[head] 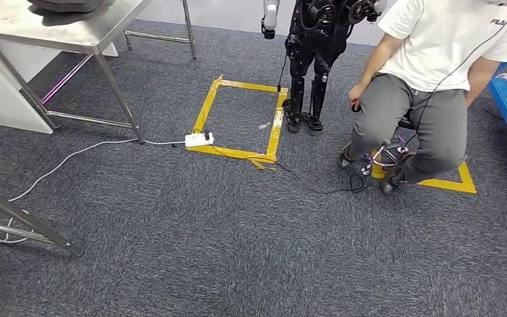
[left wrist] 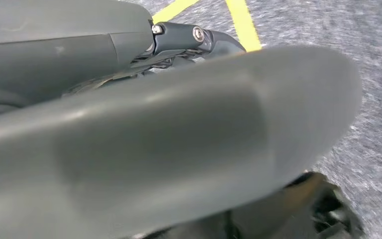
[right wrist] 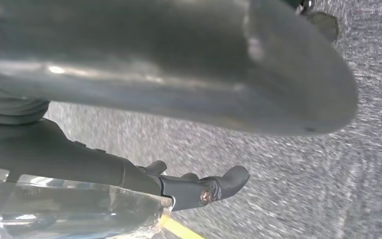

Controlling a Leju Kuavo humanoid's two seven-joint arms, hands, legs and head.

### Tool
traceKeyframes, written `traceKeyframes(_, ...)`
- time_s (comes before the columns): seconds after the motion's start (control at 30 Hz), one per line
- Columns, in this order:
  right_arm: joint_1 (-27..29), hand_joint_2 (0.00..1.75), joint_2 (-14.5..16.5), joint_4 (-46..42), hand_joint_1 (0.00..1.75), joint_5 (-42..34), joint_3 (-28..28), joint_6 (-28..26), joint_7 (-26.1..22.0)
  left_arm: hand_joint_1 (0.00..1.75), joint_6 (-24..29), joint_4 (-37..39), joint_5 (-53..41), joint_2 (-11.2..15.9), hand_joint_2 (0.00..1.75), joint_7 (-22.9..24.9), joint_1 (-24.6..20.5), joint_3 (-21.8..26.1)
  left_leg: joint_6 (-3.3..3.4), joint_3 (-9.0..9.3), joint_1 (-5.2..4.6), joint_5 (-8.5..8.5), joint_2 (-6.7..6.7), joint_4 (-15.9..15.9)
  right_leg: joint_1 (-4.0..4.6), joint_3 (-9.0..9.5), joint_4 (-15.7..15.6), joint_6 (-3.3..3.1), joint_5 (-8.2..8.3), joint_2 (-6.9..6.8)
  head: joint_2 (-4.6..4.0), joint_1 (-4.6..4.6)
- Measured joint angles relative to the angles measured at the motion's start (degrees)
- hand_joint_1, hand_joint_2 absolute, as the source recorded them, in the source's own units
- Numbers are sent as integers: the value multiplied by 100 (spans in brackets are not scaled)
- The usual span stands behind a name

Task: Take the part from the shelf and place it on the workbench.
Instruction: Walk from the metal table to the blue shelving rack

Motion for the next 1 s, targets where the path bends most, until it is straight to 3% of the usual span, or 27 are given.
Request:
traceKeyframes(0.07,-22,0,4,0,0,19,-11,1,-1,0,0,1,-10,-3,0,2,12,0,26,20,-15,6,186,-26,-16,-359,671,-28,-310,-316,0,25)
traceKeyframes(0.13,-20,0,3,0,0,32,-19,2,-3,0,1,1,-17,-2,0,5,22,0,23,23,-27,-11,372,-25,-53,-633,1186,15,-478,-399,0,32)
traceKeyframes(0.17,-8,0,3,0,0,38,-21,2,-3,0,1,1,-17,0,0,6,22,0,11,27,-26,-21,451,-24,-78,-611,1150,69,-435,-423,0,35)
traceKeyframes(0.2,3,0,2,0,0,46,-23,2,-3,0,0,1,-20,-1,0,6,22,0,-9,38,-19,-35,525,-23,-109,-460,878,134,-317,-472,0,38)
traceKeyframes(0.27,1,0,9,0,0,65,-25,6,-3,0,0,1,-32,4,0,5,22,0,-80,83,-29,-81,662,-16,-151,-15,91,232,-34,-768,0,50)
traceKeyframes(0.33,-25,0,20,0,0,94,-25,11,-5,0,1,1,-46,13,0,0,22,0,-172,160,-59,-146,790,-10,-120,212,-286,191,112,-1011,0,41)
traceKeyframes(0.37,-31,0,25,0,0,109,-25,14,-7,0,2,1,-49,17,0,-3,17,0,-210,196,-67,-177,858,-14,-94,213,-282,140,126,-1019,0,34)
traceKeyframes(0.43,-27,0,15,0,0,138,-25,16,-9,0,5,0,-56,11,0,-9,-3,0,-273,252,-28,-235,922,-6,-104,211,-291,38,134,-851,0,18)
traceKeyframes(0.5,-23,0,1,0,0,162,-25,22,-19,0,10,-1,-64,6,0,-16,-10,0,-313,171,22,-448,659,248,-130,217,-304,-70,149,-699,0,6)
traceKeyframes(0.57,-34,0,-10,0,0,192,-25,29,-30,0,15,2,-68,5,0,-25,13,0,-306,-168,34,-854,288,976,-97,218,-307,-165,155,-541,0,-8)
traceKeyframes(0.6,-40,0,-12,0,0,202,-25,33,-32,0,17,4,-73,5,0,-28,31,0,-290,-378,30,-1018,201,1377,-66,219,-307,-192,154,-449,0,-11)
traceKeyframes(0.63,-40,0,-13,0,0,210,-25,36,-33,0,20,6,-79,5,0,-30,46,0,-270,-539,25,-1074,164,1645,-38,224,-306,-201,153,-350,0,-12)
traceKeyframes(0.67,-34,0,-14,0,0,213,-25,39,-33,0,24,7,-86,5,0,-30,56,0,-243,-606,21,-1002,150,1698,-16,234,-305,-202,153,-252,0,-12)
traceKeyframes(0.7,-28,0,-16,0,0,213,-25,39,-33,0,27,8,-92,5,0,-30,60,0,-208,-568,14,-824,134,1531,-2,248,-305,-202,153,-160,0,-12)
traceKeyframes(0.73,-23,0,-17,0,0,213,-25,39,-33,0,31,8,-94,6,0,-30,61,0,-164,-435,3,-572,68,1170,6,263,-305,-202,153,-70,0,-12)
traceKeyframes(0.8,-28,0,-10,0,0,220,-25,40,-33,0,34,8,-96,21,0,-30,60,3,-78,-145,-22,-205,-203,440,18,273,-301,-193,154,80,0,-9)
traceKeyframes(0.87,-27,0,-1,0,0,237,-25,40,-33,0,40,8,-99,37,0,-30,48,8,-34,-37,-58,-120,-327,147,11,242,-306,-156,165,194,0,-9)
traceKeyframes(0.93,-14,0,-1,1,0,250,-25,43,-32,0,57,8,-102,36,0,-27,34,11,1,-7,-74,-80,-193,69,5,182,-315,-94,186,262,0,-12)
traceKeyframes(1.0,-10,0,-6,2,0,265,-25,51,-29,0,77,8,-102,24,0,-20,32,13,52,54,-58,-11,-51,-51,25,47,-115,-71,83,40,0,-2)
